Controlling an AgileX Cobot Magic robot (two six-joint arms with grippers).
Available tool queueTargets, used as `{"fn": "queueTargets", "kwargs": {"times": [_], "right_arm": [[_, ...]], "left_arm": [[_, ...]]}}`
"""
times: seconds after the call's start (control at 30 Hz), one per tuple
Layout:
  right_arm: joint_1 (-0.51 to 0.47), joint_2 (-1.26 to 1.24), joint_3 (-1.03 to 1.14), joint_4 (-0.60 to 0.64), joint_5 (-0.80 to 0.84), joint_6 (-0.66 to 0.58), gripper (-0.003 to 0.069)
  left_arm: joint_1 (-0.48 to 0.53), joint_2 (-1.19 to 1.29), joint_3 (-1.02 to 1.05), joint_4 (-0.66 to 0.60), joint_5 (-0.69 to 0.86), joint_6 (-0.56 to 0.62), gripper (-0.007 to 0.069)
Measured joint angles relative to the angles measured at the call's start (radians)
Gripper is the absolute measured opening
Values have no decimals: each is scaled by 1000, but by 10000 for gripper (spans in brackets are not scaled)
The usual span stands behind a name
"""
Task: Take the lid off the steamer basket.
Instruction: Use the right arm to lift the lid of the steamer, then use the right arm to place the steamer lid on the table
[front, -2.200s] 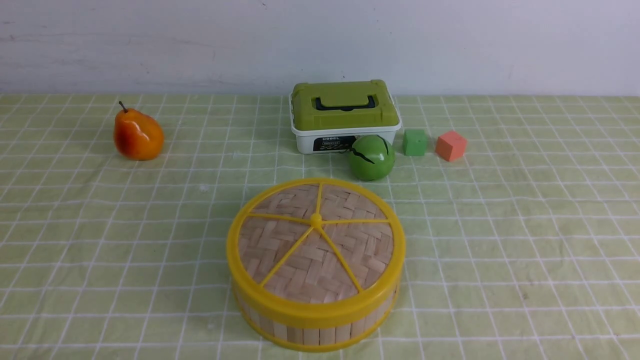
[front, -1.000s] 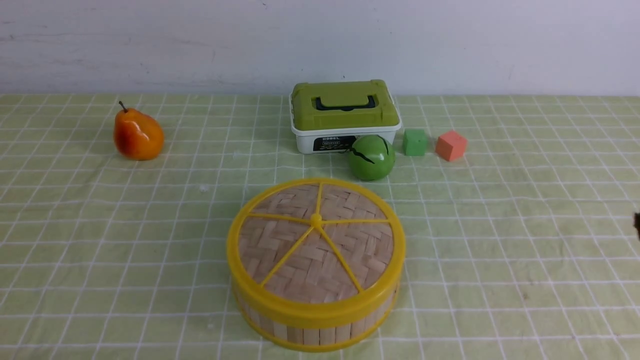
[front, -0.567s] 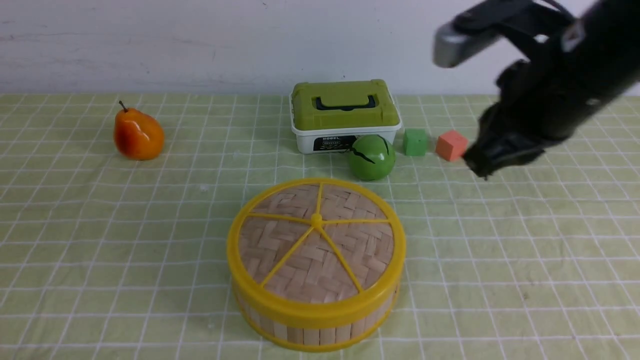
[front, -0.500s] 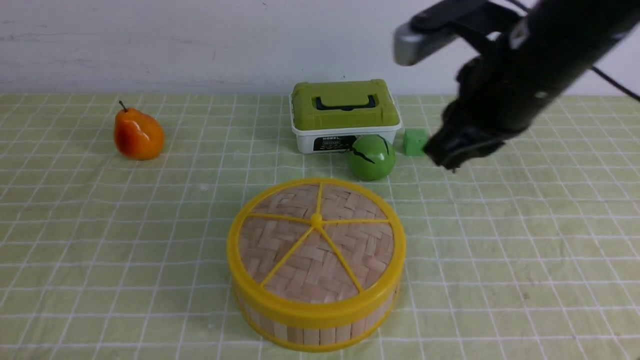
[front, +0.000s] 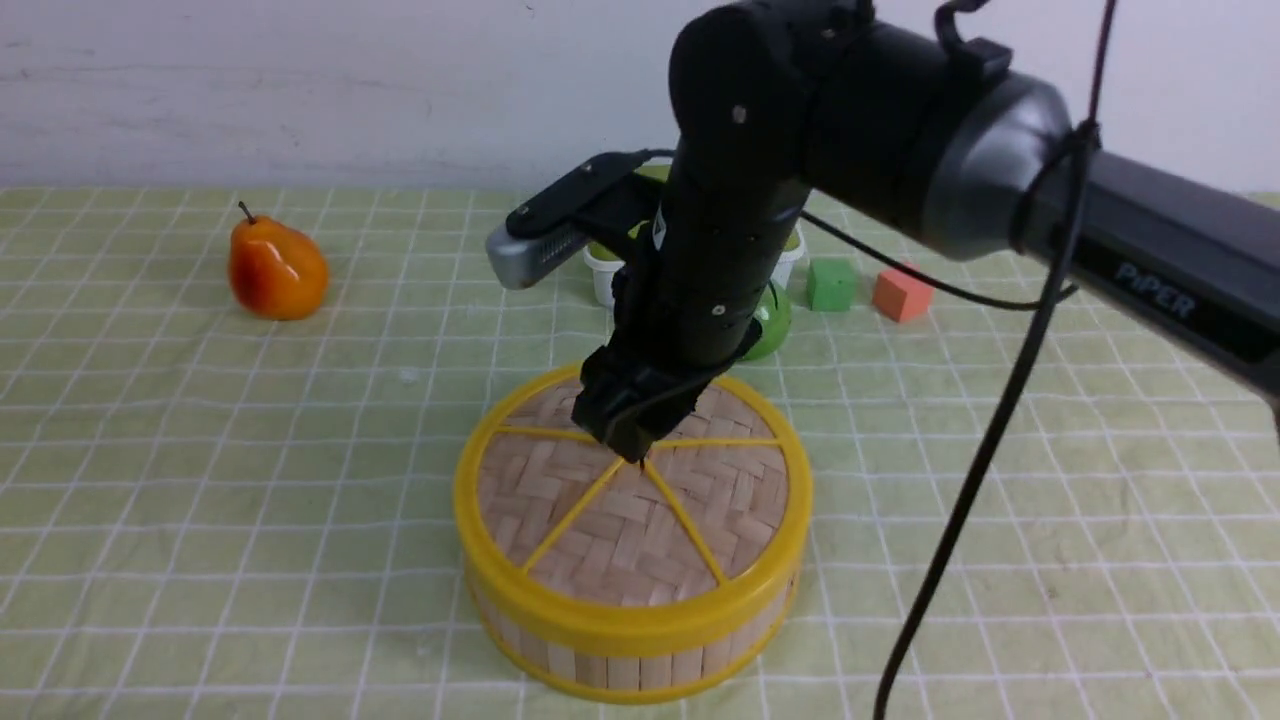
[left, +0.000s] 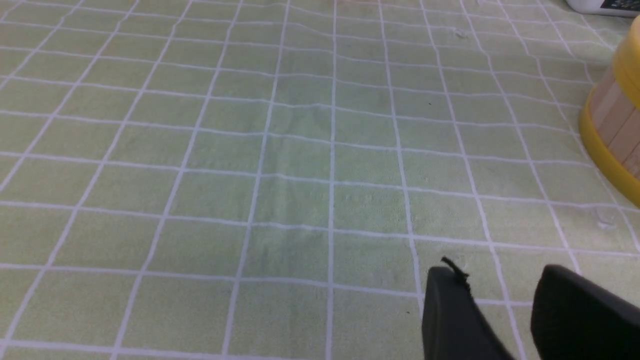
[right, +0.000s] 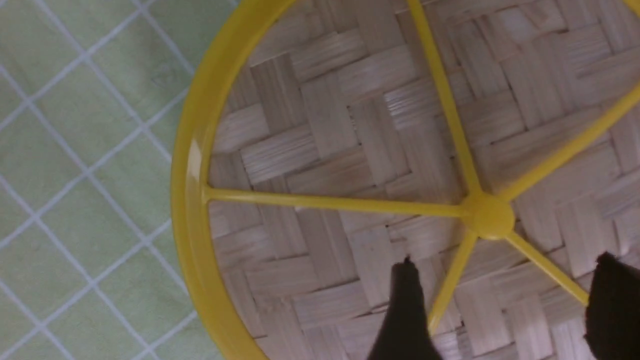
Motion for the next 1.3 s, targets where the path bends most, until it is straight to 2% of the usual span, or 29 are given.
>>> {"fn": "queueTargets", "kwargs": {"times": [0.13,0.33,0.43,0.47,0.53,0.67,0.87,1.13,1.3], "right_arm": [[0,27,0,-1,-44,26,460],[0,63,-1,-2,-113,48,377],[0,77,-2,0,-115,50,284],[0,77,-4,0,-114,50,278],[0,77,-6,1,-108,50,185],[0,77,-9,1,-105,50,80],[0,62,-7,4,-103,58,79],[-16,-116,-4,-2,-81,54,79],[-116,-306,-2,-4,4,27,79]], "left_arm": [[0,0,0,0,0,0,239],[0,0,0,0,0,0,239],[0,0,0,0,0,0,239],[0,0,0,0,0,0,239],[0,0,0,0,0,0,239],[0,0,0,0,0,0,239],[0,0,0,0,0,0,239],[0,0,0,0,0,0,239],[0,0,0,0,0,0,239]]}}
